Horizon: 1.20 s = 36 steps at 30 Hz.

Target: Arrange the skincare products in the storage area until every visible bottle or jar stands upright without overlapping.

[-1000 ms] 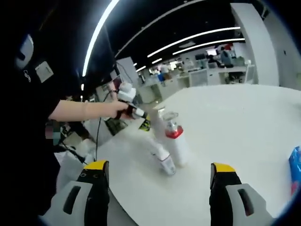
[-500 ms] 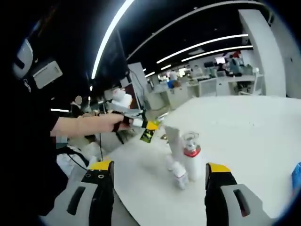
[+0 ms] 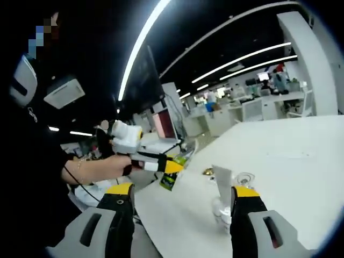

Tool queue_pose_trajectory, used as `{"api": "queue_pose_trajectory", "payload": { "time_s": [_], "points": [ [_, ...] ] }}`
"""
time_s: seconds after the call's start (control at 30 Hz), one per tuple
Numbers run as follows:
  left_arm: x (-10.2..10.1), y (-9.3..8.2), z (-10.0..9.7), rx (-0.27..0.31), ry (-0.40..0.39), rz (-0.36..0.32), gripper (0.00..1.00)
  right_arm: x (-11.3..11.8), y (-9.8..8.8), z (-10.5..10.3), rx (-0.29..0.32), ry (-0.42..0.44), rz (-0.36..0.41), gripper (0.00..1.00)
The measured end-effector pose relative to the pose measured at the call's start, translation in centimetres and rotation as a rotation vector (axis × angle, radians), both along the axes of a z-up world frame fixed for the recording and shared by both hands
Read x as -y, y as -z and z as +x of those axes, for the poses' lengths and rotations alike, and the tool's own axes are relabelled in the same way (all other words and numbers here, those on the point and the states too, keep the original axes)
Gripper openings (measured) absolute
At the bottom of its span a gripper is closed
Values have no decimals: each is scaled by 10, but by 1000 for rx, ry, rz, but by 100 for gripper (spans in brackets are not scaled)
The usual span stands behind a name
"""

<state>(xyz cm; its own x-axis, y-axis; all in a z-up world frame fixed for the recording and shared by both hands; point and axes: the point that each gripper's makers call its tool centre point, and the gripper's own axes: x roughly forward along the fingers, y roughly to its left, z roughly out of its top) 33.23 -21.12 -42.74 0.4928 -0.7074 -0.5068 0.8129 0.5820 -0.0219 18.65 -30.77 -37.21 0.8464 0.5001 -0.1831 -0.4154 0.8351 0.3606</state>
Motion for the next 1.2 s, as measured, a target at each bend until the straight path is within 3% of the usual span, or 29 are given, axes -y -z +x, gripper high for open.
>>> {"api": "queue_pose_trajectory", "payload": {
  "time_s": [0.23, 0.47, 0.57, 0.73, 0.9, 1.2],
  "points": [
    [-2, -21, -25, 58, 17, -23, 18, -22, -14, 12, 24, -62, 70, 73],
    [2, -44, -54, 161, 75, -38, 18, -44, -18, 29, 29, -125, 117, 71],
    [8, -48, -67, 146, 128, -90, 18, -52, -18, 36, 18, -153, 166, 67],
    [5, -51, -74, 173, 122, -69, 18, -56, -22, 45, 12, -163, 237, 65],
    [3, -61, -79, 195, 129, -88, 18, -59, -22, 50, 1, -177, 243, 59],
    [10, -64, -95, 207, 189, -98, 18, -65, -27, 53, -1, -189, 266, 49]
  ]
}}
